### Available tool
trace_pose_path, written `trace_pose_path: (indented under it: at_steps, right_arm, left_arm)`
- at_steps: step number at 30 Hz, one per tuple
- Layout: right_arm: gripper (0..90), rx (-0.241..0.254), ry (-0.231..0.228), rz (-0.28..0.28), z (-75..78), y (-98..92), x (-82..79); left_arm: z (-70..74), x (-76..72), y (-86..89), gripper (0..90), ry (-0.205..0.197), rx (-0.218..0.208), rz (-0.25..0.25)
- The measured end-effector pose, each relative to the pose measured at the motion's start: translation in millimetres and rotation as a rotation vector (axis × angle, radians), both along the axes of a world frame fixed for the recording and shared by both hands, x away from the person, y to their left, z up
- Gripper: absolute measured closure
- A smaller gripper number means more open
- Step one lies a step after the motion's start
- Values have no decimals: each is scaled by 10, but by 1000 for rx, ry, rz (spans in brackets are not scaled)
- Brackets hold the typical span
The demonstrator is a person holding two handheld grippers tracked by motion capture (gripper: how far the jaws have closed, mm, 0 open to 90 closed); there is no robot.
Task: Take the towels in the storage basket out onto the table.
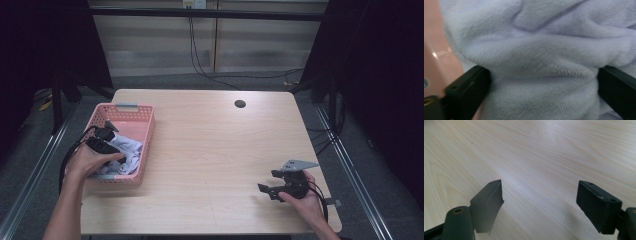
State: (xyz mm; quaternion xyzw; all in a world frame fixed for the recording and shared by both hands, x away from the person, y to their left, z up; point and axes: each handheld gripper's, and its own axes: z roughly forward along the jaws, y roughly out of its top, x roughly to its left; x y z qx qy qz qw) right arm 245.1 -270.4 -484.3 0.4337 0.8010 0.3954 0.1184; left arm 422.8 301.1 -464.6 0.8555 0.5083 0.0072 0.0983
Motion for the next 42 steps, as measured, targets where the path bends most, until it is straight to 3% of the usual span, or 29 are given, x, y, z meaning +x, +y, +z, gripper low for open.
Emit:
trace_pose_path:
  at_steps: [3,10,15,18,24,31,33,34,38,42]
  right_arm:
    - [210,-9,-3,8,-1,11,6]
    - [211,-14,-5,8,-1,20,9]
    - [209,-10,-6,-5,9,12,12]
    - [202,-12,-5,-9,3,9,21]
    - [202,-14,-8,-15,6,4,14]
    - [201,-13,-10,-25,15,-8,9]
    - [202,-13,-10,-25,16,-9,8]
    - [202,-13,-10,-25,16,-9,6]
    - [202,-11,-9,-27,20,-12,4]
    - [201,-7,-10,-26,21,-14,3]
  left_arm:
    - [33,-31,-39,213,-7,-1,-27]
    - [81,-83,-71,401,-36,0,-44]
    - [104,-74,15,505,-34,-61,-21]
    - [132,-72,26,537,-33,-62,-26]
    - [151,-118,89,568,-77,-115,-14]
    - [213,-162,125,574,-115,-136,-2]
    - [245,-167,160,574,-93,-177,18]
    - [264,-174,176,574,-120,-176,25]
    - [341,-192,271,576,-132,-233,39]
    - [440,-221,362,576,-171,-281,55]
